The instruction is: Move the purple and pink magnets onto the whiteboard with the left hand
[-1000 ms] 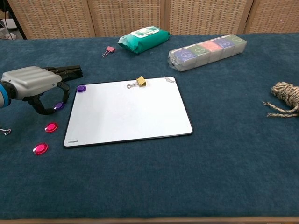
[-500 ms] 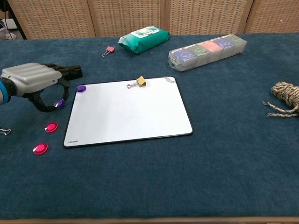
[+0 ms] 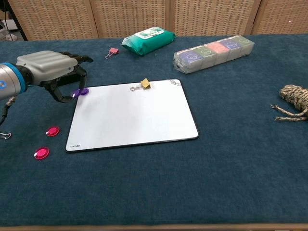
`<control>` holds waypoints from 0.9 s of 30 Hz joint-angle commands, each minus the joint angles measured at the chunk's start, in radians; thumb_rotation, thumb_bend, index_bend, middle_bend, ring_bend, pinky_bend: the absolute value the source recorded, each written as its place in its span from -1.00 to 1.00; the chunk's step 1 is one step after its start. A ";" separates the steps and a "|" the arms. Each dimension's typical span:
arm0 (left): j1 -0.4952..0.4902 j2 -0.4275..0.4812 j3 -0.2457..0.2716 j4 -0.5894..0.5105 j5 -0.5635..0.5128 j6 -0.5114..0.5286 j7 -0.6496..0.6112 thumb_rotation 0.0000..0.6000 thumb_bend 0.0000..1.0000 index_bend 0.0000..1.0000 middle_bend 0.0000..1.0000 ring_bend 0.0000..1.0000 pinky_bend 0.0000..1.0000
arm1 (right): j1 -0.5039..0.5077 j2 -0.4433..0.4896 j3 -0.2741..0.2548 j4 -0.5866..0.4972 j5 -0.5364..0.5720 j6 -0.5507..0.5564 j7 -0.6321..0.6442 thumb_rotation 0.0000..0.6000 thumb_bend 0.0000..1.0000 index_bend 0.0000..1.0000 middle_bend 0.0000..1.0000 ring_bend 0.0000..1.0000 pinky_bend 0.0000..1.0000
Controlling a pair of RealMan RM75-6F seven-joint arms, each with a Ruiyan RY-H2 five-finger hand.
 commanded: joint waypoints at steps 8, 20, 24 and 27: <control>-0.051 -0.075 -0.039 0.043 -0.097 -0.018 0.075 1.00 -0.37 0.10 -1.00 -1.00 -1.00 | 0.001 0.002 0.003 0.002 0.008 -0.001 0.004 1.00 -1.00 -0.83 -1.00 -1.00 -1.00; -0.075 -0.141 -0.036 0.115 -0.143 -0.035 0.096 1.00 -0.38 0.10 -1.00 -1.00 -1.00 | 0.002 0.008 0.008 0.001 0.018 -0.004 0.017 1.00 -1.00 -0.83 -1.00 -1.00 -1.00; -0.077 -0.146 -0.035 0.120 -0.141 -0.028 0.093 1.00 -0.38 0.10 -1.00 -1.00 -1.00 | 0.003 0.009 0.008 0.001 0.019 -0.007 0.019 1.00 -1.00 -0.83 -1.00 -1.00 -1.00; -0.081 -0.151 -0.040 0.125 -0.144 -0.024 0.088 1.00 -0.37 0.09 -1.00 -1.00 -1.00 | 0.004 0.010 0.008 0.000 0.020 -0.009 0.021 1.00 -1.00 -0.83 -1.00 -1.00 -1.00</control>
